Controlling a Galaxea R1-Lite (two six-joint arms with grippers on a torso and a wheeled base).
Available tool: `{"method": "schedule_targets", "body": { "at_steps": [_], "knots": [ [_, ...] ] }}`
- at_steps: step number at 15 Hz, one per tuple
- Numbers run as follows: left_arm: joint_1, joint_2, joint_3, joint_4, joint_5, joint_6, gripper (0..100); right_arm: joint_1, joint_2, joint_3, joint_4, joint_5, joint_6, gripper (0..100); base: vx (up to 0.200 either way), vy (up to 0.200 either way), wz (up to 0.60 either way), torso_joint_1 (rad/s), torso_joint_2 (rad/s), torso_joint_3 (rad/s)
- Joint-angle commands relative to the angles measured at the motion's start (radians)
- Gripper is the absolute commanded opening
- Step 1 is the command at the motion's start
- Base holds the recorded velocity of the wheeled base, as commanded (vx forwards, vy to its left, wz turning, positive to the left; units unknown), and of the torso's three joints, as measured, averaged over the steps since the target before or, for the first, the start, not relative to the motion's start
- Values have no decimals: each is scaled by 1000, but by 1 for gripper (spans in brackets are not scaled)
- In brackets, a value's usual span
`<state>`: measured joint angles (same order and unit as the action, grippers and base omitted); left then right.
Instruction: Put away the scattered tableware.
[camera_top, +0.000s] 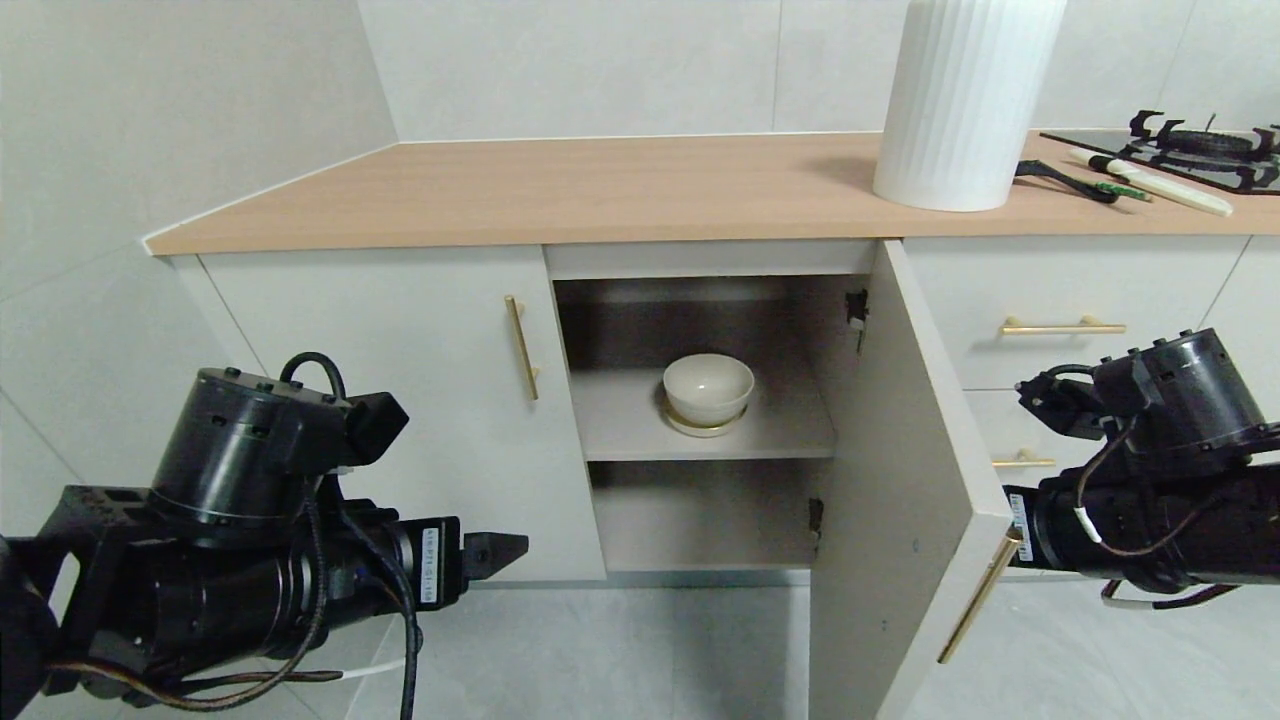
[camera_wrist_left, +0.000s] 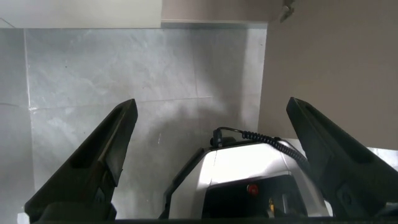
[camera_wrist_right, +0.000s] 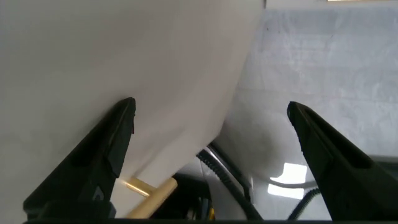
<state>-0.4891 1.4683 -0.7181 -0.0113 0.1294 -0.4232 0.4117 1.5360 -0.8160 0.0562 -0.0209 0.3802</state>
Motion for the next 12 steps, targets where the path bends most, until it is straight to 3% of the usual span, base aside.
{"method": "schedule_targets", "body": {
  "at_steps": [1, 7, 12],
  "knots": [
    [0, 0, 2, -1, 1, 0, 100, -19, -16, 11, 4, -5, -11, 100, 0, 0, 0, 0, 0, 0],
    [0, 0, 5, -1, 1, 0, 100, -30, -4, 11, 1, -4, -21, 100, -200, 0, 0, 7, 4, -3],
    [0, -2, 2, -3, 3, 0, 100, -22, 79, 15, -104, -2, 5, 100, 0, 0, 0, 0, 0, 0]
  ]
}}
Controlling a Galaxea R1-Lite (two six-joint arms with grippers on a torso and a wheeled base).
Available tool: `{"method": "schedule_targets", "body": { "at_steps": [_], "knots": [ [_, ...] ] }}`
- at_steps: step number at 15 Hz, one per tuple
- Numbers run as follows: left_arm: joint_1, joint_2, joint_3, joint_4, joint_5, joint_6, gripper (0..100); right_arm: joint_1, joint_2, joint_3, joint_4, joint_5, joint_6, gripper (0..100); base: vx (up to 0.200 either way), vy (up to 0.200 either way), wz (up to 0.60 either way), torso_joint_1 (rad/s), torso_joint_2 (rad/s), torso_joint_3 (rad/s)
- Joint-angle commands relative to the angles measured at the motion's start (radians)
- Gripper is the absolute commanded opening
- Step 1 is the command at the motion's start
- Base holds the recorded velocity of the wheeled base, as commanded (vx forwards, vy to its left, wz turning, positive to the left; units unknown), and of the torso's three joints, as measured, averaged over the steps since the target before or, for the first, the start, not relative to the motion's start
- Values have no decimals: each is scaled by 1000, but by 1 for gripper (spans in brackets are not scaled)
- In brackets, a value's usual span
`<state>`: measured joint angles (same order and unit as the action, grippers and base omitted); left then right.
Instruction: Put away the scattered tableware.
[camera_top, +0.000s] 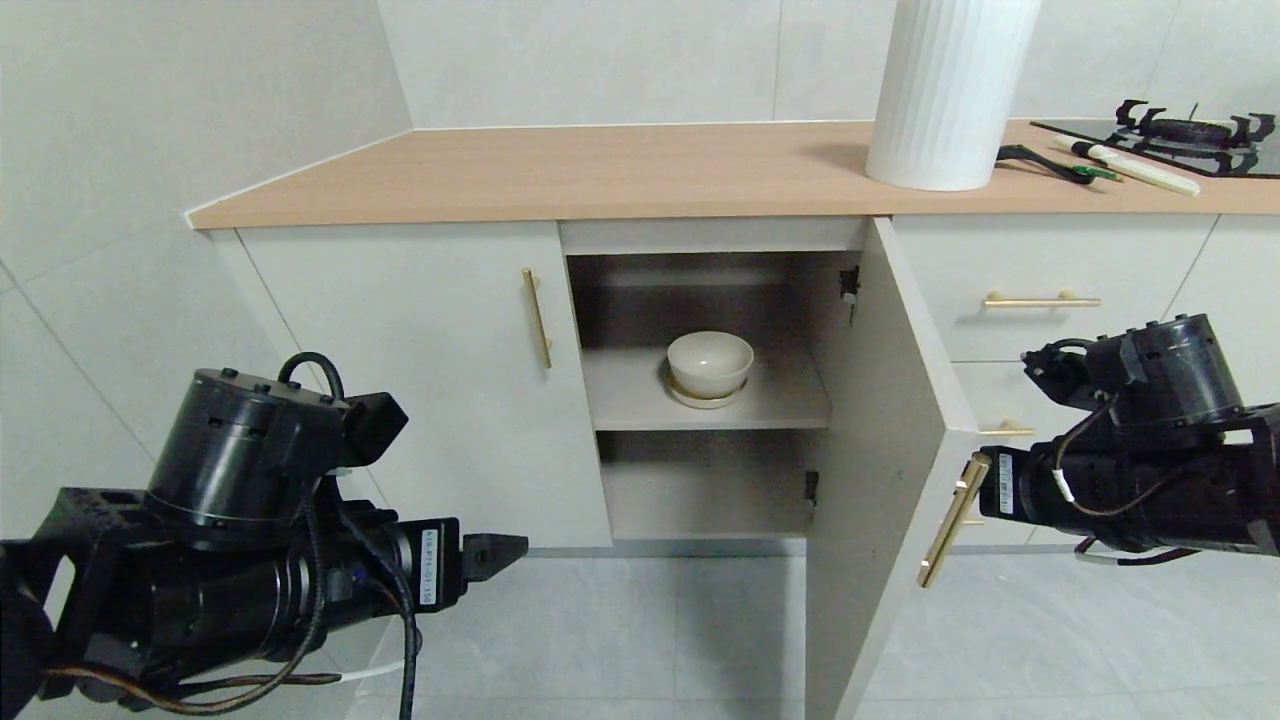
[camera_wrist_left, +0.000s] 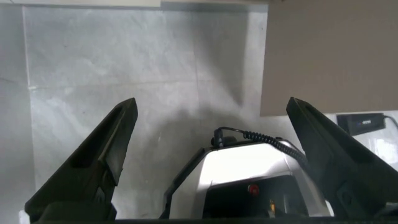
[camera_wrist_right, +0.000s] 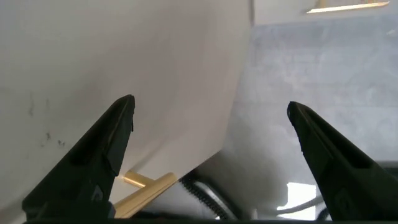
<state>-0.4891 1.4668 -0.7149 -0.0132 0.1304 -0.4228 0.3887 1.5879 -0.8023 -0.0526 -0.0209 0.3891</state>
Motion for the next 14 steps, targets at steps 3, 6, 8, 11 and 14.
{"method": "schedule_targets", "body": {
  "at_steps": [3, 6, 8, 11, 14],
  "knots": [
    [0, 0, -1, -1, 0, -1, 100, 25, 89, 5, -109, 18, 99, 100, 0, 0, 0, 0, 0, 0],
    [0, -2, -3, -2, 0, -1, 100, 25, 135, 2, -187, 22, 143, 100, 0, 0, 0, 0, 0, 0],
    [0, -3, -3, -2, 1, -1, 100, 25, 158, -3, -245, 32, 148, 100, 0, 0, 0, 0, 0, 0],
    [0, -20, -5, -2, 0, -1, 100, 25, 195, -9, -343, 67, 143, 100, 0, 0, 0, 0, 0, 0],
    [0, -52, -11, -2, 0, 1, 100, 32, 245, -84, -348, 71, 135, 100, 0, 0, 0, 0, 0, 0]
  ]
}}
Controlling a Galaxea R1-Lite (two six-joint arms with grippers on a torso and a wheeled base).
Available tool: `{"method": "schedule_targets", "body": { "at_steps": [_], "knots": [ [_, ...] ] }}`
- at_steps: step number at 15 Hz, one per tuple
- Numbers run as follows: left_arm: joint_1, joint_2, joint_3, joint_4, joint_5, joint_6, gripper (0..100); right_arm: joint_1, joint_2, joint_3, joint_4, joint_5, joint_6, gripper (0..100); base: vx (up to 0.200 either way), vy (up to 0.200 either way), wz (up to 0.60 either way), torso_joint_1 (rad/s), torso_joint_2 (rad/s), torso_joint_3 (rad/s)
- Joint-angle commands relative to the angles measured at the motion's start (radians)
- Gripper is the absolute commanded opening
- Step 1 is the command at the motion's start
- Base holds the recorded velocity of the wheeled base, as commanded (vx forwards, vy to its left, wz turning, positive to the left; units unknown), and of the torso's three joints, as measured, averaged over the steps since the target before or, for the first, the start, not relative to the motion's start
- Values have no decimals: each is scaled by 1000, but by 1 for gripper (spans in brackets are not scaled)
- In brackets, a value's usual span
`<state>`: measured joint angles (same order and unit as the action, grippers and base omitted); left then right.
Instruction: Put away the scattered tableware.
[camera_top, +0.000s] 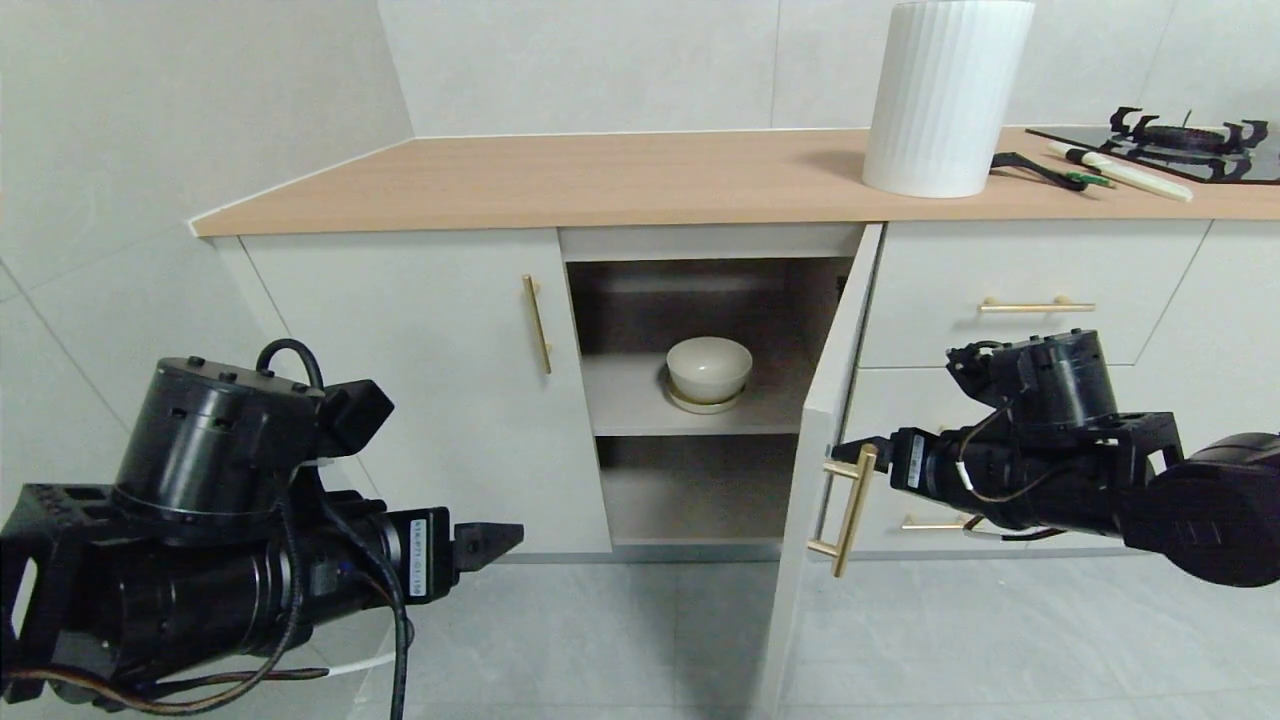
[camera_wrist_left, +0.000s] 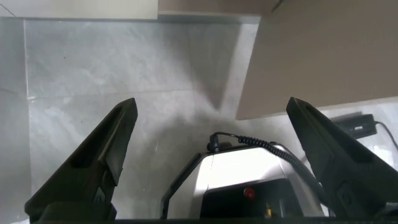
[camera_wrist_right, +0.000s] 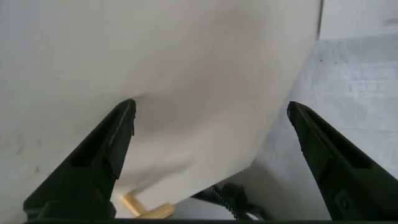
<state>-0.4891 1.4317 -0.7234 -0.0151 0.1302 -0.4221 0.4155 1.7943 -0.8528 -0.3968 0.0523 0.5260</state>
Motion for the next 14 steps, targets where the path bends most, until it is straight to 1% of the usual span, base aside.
{"method": "schedule_targets", "body": {
  "at_steps": [1, 3, 6, 9, 12, 14],
  "knots": [
    [0, -20, -2, -2, 0, 0, 100, 6, 59, -68, 0, 1, -9, 100, 0, 0, 0, 0, 0, 0],
    [0, -28, -4, -5, 0, 0, 100, 12, 109, -138, 1, 12, -84, 100, 0, 0, 0, 0, 0, 0],
    [1, -60, -13, -5, 0, 0, 100, 31, 169, -207, -2, 9, -98, 100, 0, 0, 0, 0, 0, 0],
    [3, -65, -18, -6, 0, 0, 100, 34, 200, -212, -10, 7, -93, 100, 0, 0, 0, 0, 0, 0],
    [4, -59, -16, -6, 2, 2, 100, 34, 246, -218, -89, -2, -90, 100, 0, 0, 0, 0, 0, 0],
    [6, -56, -11, -3, 2, 25, 100, 35, 257, -221, -103, -8, -84, 100, 200, 0, 0, 0, 2, 2]
  ]
}}
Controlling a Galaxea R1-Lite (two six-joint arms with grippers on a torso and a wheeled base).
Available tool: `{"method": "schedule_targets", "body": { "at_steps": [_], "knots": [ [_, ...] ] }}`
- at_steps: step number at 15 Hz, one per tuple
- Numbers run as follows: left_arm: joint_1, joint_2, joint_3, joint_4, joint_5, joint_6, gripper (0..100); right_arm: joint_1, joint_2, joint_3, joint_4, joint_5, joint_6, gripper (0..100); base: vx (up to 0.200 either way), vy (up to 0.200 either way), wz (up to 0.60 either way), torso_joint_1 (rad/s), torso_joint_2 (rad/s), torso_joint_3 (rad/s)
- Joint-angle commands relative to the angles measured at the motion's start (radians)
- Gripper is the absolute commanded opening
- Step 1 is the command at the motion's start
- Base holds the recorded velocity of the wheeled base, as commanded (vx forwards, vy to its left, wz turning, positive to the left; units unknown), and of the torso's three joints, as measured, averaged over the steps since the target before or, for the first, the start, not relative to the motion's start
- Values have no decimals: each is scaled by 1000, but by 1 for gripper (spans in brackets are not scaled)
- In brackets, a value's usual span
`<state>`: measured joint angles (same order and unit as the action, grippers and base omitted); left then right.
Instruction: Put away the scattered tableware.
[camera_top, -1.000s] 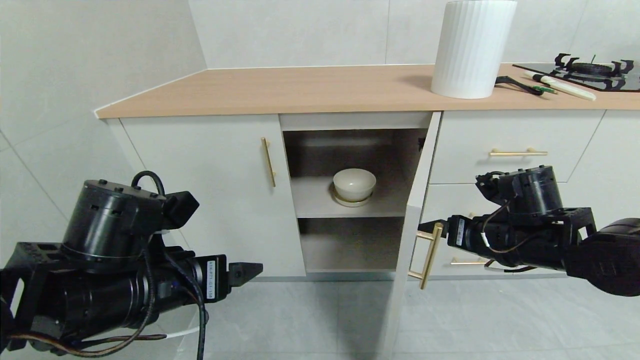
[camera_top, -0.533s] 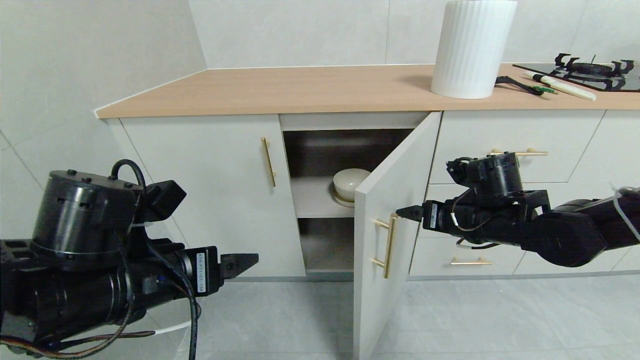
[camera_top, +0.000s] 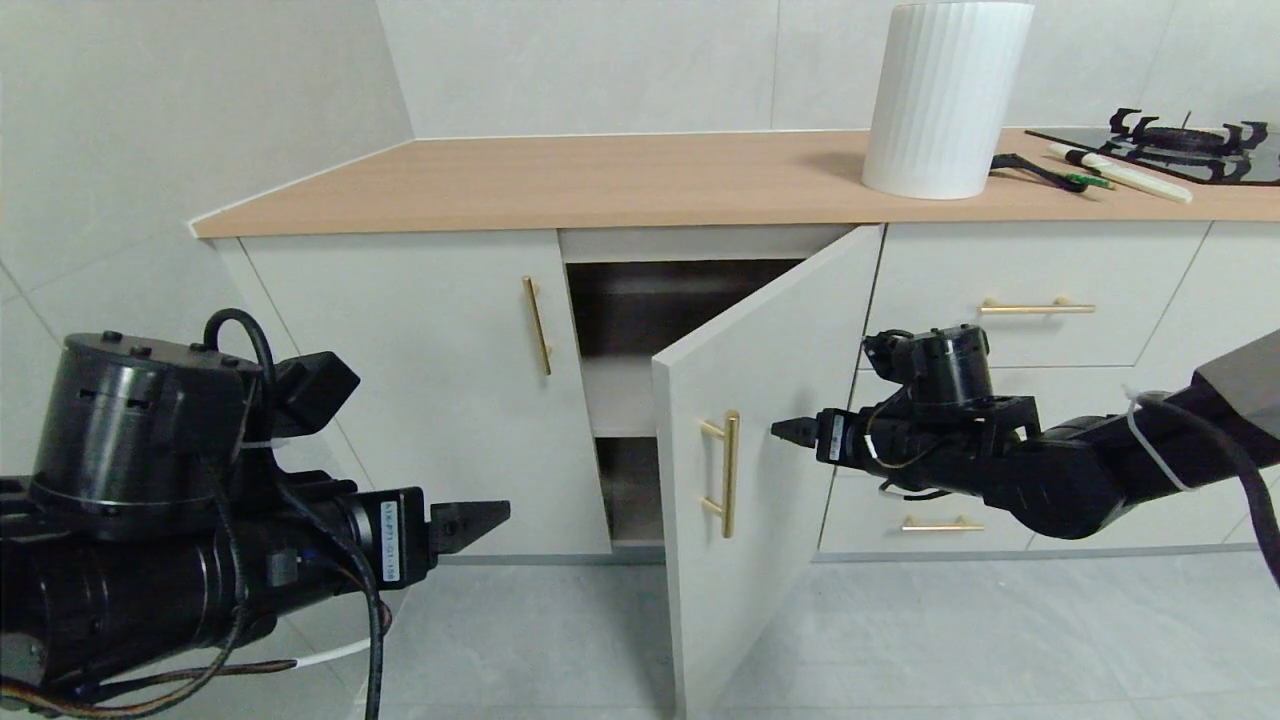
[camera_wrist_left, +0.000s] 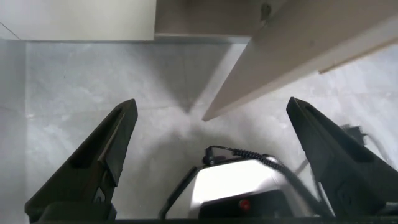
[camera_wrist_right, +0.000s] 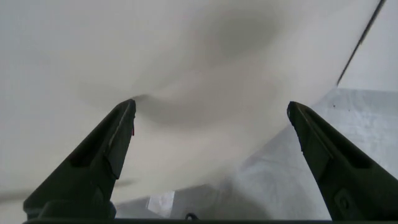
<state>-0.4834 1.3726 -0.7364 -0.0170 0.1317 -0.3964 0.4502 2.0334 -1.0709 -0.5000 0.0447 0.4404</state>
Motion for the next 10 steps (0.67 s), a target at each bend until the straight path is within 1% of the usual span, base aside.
{"method": "schedule_targets", "body": {
  "at_steps": [1, 3, 6, 8, 10],
  "knots": [
    [0, 3, 5, -1, 0, 7, 100, 2, 25, -3, -18, 0, 3, 100, 200, 0, 0, 2, 2, 2],
    [0, 3, 9, -1, -1, 8, 100, 2, 34, 0, -57, -6, 3, 100, 200, 0, 0, 10, 0, 2],
    [0, 5, 11, -3, 0, 7, 100, 4, 34, -1, -60, -17, 9, 100, 0, 0, 0, 0, 0, 0],
    [0, 6, 11, -3, -1, 7, 100, 13, 42, -21, -60, -20, 61, 100, 0, 0, 0, 0, 0, 0],
    [0, 6, 9, -4, -1, 7, 100, 16, 67, -60, -60, -49, 110, 100, 0, 0, 0, 0, 0, 0]
  ]
}}
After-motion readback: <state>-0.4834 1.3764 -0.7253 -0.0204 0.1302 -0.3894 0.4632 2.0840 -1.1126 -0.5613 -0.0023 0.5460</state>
